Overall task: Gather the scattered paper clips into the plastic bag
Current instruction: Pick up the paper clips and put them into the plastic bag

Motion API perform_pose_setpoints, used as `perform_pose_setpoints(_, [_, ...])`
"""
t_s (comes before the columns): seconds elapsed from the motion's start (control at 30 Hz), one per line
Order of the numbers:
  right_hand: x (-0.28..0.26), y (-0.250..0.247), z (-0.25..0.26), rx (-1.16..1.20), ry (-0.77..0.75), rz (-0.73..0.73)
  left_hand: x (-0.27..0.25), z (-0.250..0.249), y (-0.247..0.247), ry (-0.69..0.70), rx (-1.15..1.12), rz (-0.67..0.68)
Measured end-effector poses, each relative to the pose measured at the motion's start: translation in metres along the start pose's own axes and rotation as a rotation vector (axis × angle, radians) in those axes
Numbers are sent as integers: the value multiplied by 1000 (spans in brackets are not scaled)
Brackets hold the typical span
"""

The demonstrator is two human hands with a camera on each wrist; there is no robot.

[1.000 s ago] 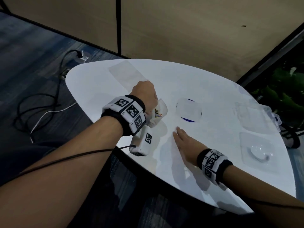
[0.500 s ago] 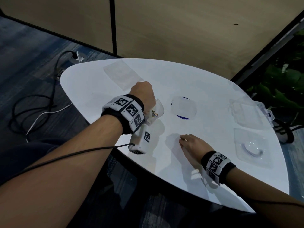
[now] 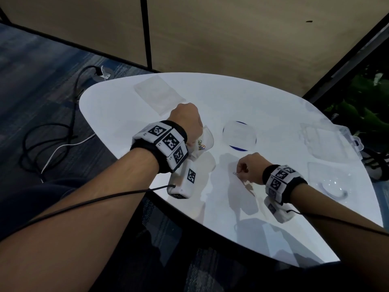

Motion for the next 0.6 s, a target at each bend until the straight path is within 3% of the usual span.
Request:
perform_pose_setpoints(0.3, [-7,1,5,-19,-55,-19,1,3,-2,-2,-10,-3])
perform_pose_setpoints(0.5, [-8,-3,-11,203,26,-68,2,2,0,-7,11,21])
perform_pose_setpoints(0.6, [-10,-20,-16,426,82,-97,3,2,2,-11,13,25])
Point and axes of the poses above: each hand's wrist, its own x-axis towards the middle knuckle, its own y-axis out of the palm, z = x × y, the point moved 10 cm from there along x, towards the middle knuckle, and after that the axes turned 11 degrees about y, right-handed, at the moved point
